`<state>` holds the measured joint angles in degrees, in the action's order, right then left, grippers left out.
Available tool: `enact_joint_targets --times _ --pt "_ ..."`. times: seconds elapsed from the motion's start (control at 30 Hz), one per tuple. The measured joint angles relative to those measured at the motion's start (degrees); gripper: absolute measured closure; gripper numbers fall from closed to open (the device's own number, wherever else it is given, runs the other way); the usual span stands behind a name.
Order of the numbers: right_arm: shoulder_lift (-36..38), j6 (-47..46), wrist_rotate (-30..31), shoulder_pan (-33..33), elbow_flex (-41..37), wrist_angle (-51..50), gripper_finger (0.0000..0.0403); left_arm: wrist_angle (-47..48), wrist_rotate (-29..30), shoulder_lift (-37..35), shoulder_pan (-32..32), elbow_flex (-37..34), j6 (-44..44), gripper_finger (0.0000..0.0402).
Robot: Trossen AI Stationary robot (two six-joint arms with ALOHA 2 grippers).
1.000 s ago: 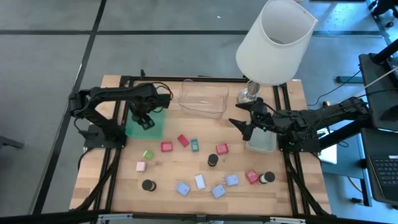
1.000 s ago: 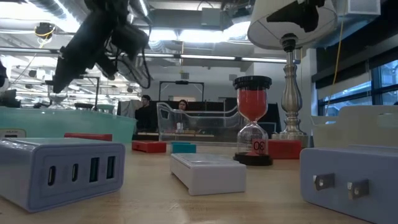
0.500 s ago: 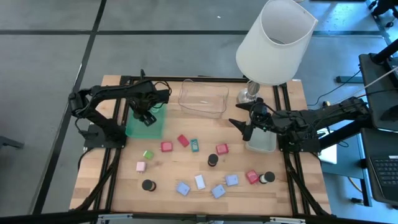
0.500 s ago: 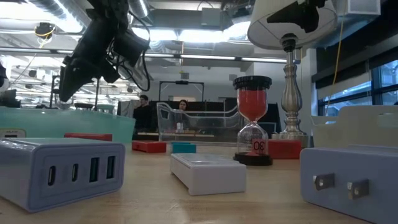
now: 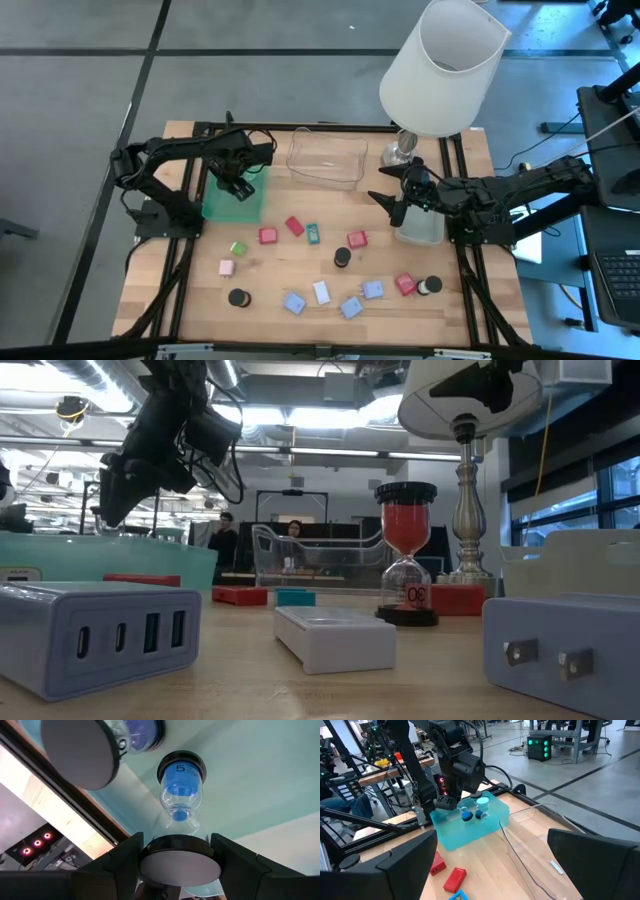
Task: Pick & Place Office items
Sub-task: Put the blue hourglass into the green bin
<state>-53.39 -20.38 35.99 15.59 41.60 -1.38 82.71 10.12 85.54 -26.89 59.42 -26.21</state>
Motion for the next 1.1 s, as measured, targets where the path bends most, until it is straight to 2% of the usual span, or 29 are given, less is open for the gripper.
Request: enact_joint_targets --times 0.37,0.7,1.1 --pt "0.00 0.00 0.00 0.00 0.00 -0.03 0.0021 -0.03 -0.28 2.91 0.00 0.00 -1.03 0.0187" --pt "0.00 -0.04 -1.07 -0.01 0.00 0.01 0.0021 -0.32 0.67 5.92 0.00 0.00 1.78 0.0186" --pt "0.00 0.04 -1.07 -0.01 0.00 0.00 0.0021 1.18 2.87 5.92 0.00 0.00 3.39 0.0149"
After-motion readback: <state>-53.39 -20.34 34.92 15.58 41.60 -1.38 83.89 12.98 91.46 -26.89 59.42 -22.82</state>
